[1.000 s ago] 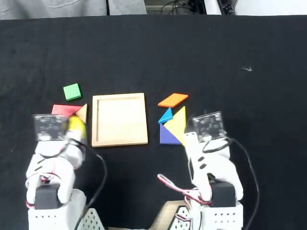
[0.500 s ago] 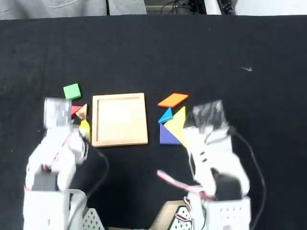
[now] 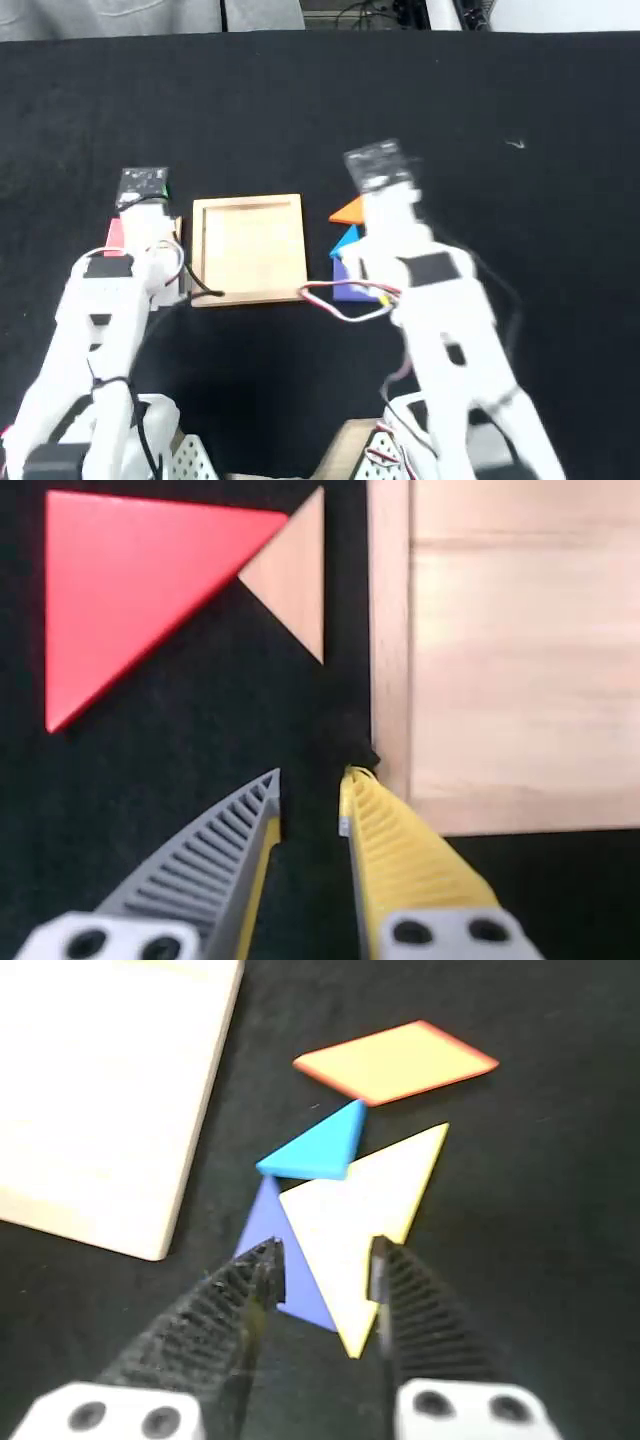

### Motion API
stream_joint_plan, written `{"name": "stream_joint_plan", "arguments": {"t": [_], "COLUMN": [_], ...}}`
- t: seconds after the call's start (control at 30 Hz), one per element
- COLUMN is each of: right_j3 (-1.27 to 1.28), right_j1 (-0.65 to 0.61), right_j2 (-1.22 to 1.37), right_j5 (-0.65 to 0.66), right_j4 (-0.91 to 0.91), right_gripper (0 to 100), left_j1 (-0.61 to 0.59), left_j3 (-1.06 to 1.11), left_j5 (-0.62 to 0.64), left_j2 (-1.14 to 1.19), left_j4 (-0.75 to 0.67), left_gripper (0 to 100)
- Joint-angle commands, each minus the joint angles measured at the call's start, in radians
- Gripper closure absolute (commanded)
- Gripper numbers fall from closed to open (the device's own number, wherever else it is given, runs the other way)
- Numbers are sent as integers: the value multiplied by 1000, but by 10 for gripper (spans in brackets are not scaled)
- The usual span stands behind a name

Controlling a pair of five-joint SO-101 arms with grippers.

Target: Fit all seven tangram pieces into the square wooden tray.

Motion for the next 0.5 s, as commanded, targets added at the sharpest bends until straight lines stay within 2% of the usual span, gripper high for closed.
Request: {"name": "stream_joint_plan", "arguments": {"t": [0.0,0.1,0.47], "right_j3": [-54,-67,-186], "right_j1": [-55,-51,-5], "right_j2": [107,185,437], "right_j5": [-66,-83,-75], "right_j4": [-48,-87,-135], "right_gripper": [767,755,754], "left_j1": [-38,-50,-41], "left_j3": [-4,33,22], "left_j5": [12,12,51], "left_j2": [6,6,6], "left_j4": [-98,-166,-166], "left_gripper": [891,891,891]}}
